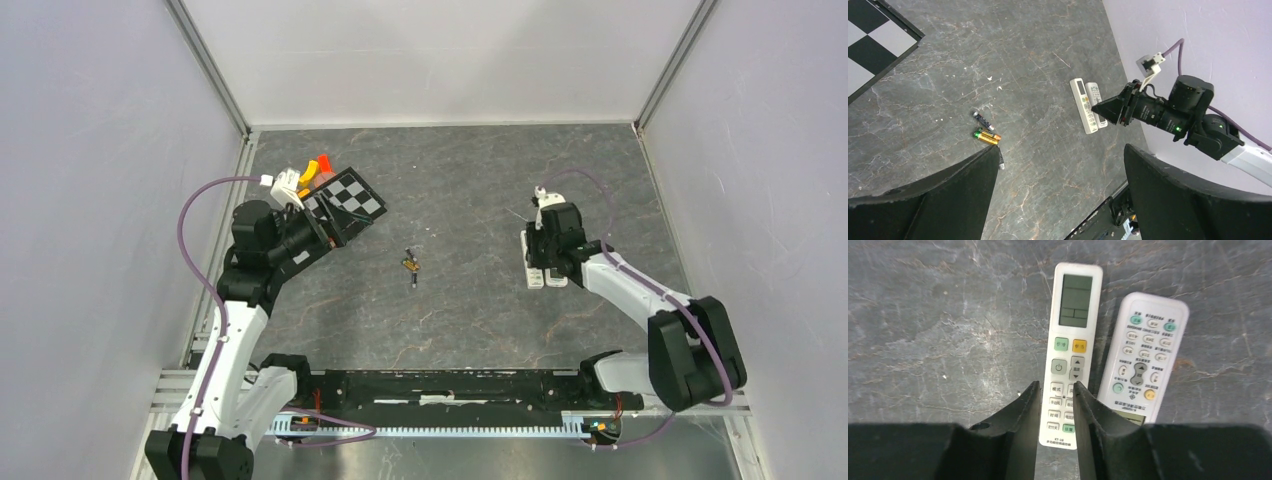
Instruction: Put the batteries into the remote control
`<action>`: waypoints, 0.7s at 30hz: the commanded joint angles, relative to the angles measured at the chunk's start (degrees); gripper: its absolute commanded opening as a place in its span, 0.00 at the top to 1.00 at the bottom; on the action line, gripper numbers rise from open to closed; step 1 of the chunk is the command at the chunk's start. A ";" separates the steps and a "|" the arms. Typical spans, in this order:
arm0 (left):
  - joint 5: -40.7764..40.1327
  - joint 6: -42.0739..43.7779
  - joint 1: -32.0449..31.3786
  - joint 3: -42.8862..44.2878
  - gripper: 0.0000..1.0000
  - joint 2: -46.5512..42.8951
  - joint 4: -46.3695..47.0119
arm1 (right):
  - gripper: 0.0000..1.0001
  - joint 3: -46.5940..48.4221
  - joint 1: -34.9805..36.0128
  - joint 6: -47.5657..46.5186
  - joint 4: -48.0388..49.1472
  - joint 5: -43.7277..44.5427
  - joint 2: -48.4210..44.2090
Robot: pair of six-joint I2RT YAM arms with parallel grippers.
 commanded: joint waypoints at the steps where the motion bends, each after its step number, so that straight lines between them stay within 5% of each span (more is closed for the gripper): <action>1: -0.66 3.01 0.10 0.63 0.00 -1.21 0.26 | 0.65 2.34 2.88 2.04 -0.12 6.89 3.44; 21: -3.19 3.91 0.15 1.10 0.00 -0.82 -1.43 | 0.48 2.15 5.31 3.44 0.13 10.74 9.21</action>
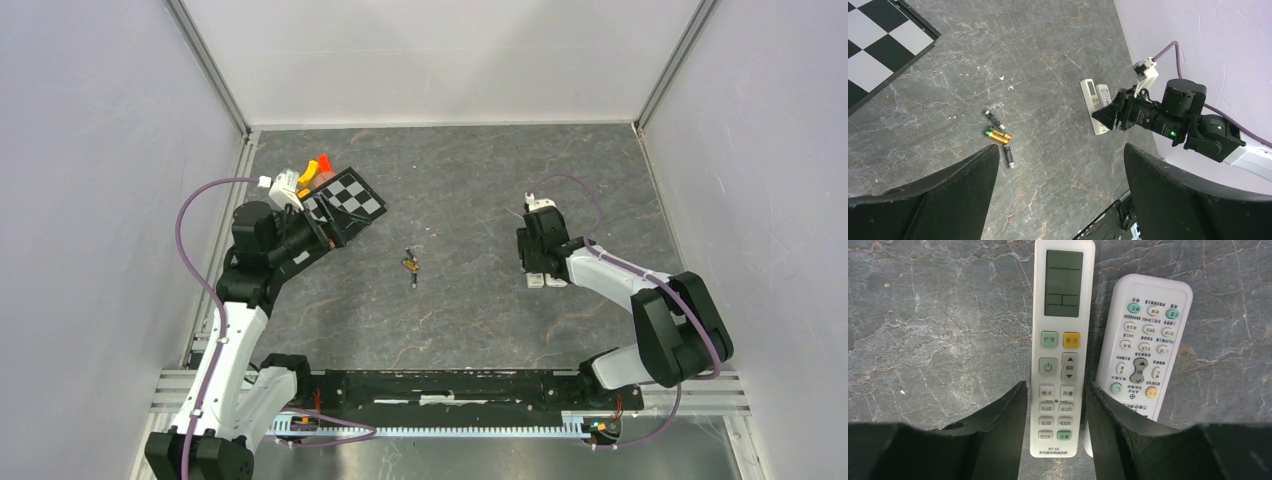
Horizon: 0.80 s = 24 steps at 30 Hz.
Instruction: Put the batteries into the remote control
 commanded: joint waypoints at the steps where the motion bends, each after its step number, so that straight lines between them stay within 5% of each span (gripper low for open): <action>1: -0.77 2.40 0.14 1.11 0.00 -0.40 0.11 | 0.48 0.71 0.36 0.84 1.31 0.62 1.42; 8: -1.49 2.41 0.15 1.12 0.00 -0.34 -0.19 | 0.48 -0.21 0.33 1.15 2.66 -0.34 2.31; 14: -1.94 2.40 0.13 0.75 0.00 -0.05 0.02 | 0.65 -1.08 0.33 0.80 5.98 -5.34 0.82; 18: -7.57 -3.28 -0.42 -1.80 0.00 1.33 2.06 | 0.72 -2.15 0.36 1.52 13.52 -20.62 -2.39; 24: -1.13 -9.30 -8.10 -4.42 0.00 7.32 12.53 | 0.73 -3.00 1.01 14.10 31.57 -47.76 -4.78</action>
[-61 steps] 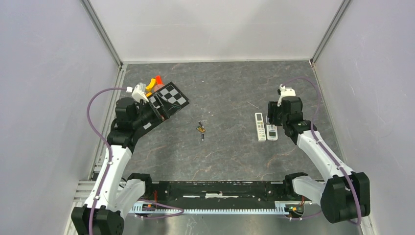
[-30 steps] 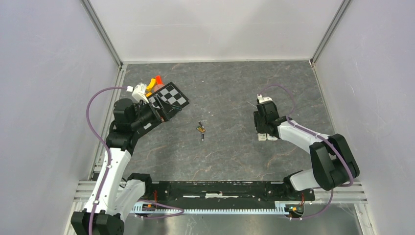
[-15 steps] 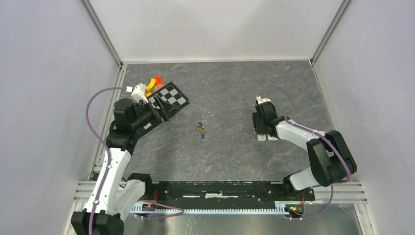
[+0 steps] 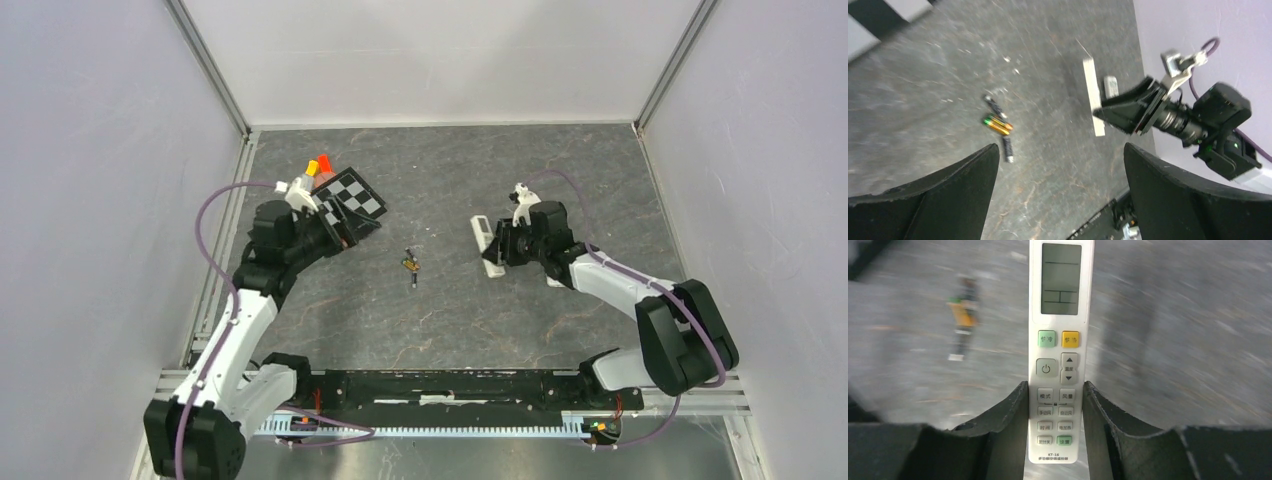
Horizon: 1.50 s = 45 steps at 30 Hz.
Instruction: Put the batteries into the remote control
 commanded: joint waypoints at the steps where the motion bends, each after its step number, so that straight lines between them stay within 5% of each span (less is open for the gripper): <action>1: 5.00 -6.14 -7.02 -1.79 0.00 4.54 12.21 | 0.73 -1.04 1.26 13.00 22.70 -25.36 -3.31; 6: 9.72 -8.48 -15.68 -1.31 0.00 9.85 23.31 | 0.74 -1.21 4.32 30.21 38.85 -36.73 -2.74; 14: 17.47 -18.19 -17.95 -1.05 0.00 13.69 38.46 | 0.75 -4.91 6.33 55.20 65.12 -43.20 -1.51; 22: 18.00 -26.08 -18.42 -1.42 0.04 15.47 44.64 | 0.77 -6.04 7.99 66.28 81.00 -43.72 2.97; 25: 18.00 -29.36 -18.62 -2.27 0.12 15.89 47.65 | 0.78 -5.55 8.39 62.80 76.12 -43.28 3.37; 30: 17.83 -31.13 -18.98 -3.27 0.41 16.04 47.54 | 0.78 -3.51 8.67 53.00 62.75 -41.94 2.49; 35: 16.91 -26.52 -18.99 -1.61 0.92 14.10 38.11 | 0.74 -1.25 8.68 43.77 50.67 -39.32 1.80; 36: 16.14 -25.57 -18.99 -1.09 0.97 13.57 35.48 | 0.70 -0.73 8.66 41.36 47.97 -38.29 1.48; 40: 9.90 -22.60 -18.98 1.98 0.98 12.86 24.32 | 0.25 -0.28 8.68 23.85 35.65 -31.35 -2.31; 42: 5.34 -22.43 -18.95 3.50 0.98 13.07 18.85 | 0.09 -2.15 8.93 17.81 33.30 -25.08 -5.54; 45: -1.83 -22.58 -18.92 4.49 0.98 13.78 12.00 | 0.03 -4.16 10.83 11.25 32.63 -18.46 -9.78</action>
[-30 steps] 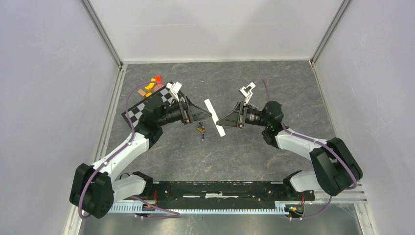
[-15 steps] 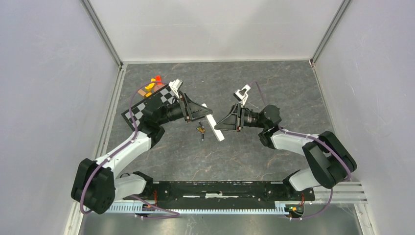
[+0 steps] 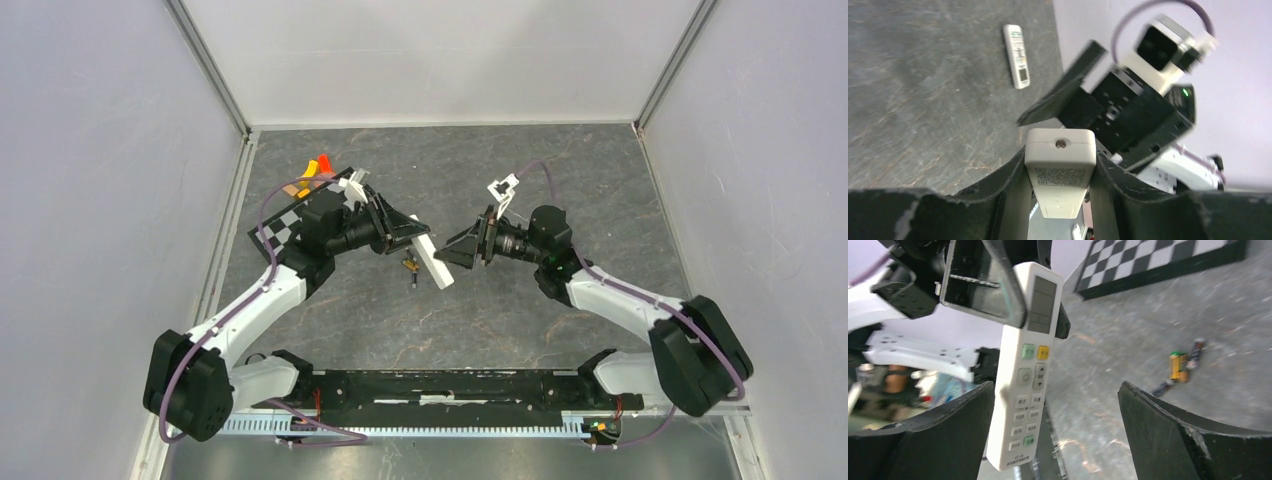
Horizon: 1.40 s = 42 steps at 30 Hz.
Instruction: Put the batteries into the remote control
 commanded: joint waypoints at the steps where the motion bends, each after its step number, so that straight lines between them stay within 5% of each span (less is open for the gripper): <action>1: -11.50 1.44 -0.11 3.94 0.98 -0.45 -12.65 | 0.02 -1.77 3.16 -18.05 -6.04 15.75 -6.93; 8: -15.50 -0.57 -0.13 4.14 0.98 1.33 -14.61 | 0.10 -0.14 12.74 -26.83 -12.80 34.12 -8.59; 14: -16.83 -0.65 -0.08 4.18 0.98 0.93 -15.49 | 0.21 4.62 17.81 -28.44 -18.05 39.86 -2.72; 19: -16.85 -0.40 -0.10 3.66 0.98 0.24 -15.84 | 0.44 4.81 18.77 -25.55 -14.89 38.51 -1.04; 22: -16.87 -0.10 -0.08 3.33 0.98 -0.87 -15.71 | 0.70 4.61 18.77 -24.21 -12.81 37.21 -1.12; 23: -16.57 0.19 -0.13 3.23 0.93 -1.26 -15.07 | 0.78 4.77 18.77 -23.53 -12.33 36.65 -1.19; 26: -13.21 2.98 -0.10 3.13 0.38 -2.87 -11.65 | 0.84 5.59 18.68 -22.67 -12.42 35.28 -2.01; 28: -10.74 6.85 0.05 3.70 0.13 -4.65 -9.93 | 0.84 6.22 18.19 -22.02 -12.62 33.77 -3.29; 30: -8.55 11.35 0.64 4.54 0.01 -6.80 -10.84 | 0.84 6.45 17.21 -20.85 -11.71 31.06 -4.97; 38: 8.69 24.38 6.85 10.98 0.00 -8.10 -21.74 | 0.85 7.35 9.92 -7.63 5.45 4.32 -3.70; 42: 17.41 27.47 6.95 12.90 0.02 -8.18 -22.68 | 0.85 10.36 9.34 -4.15 4.01 -1.49 -1.83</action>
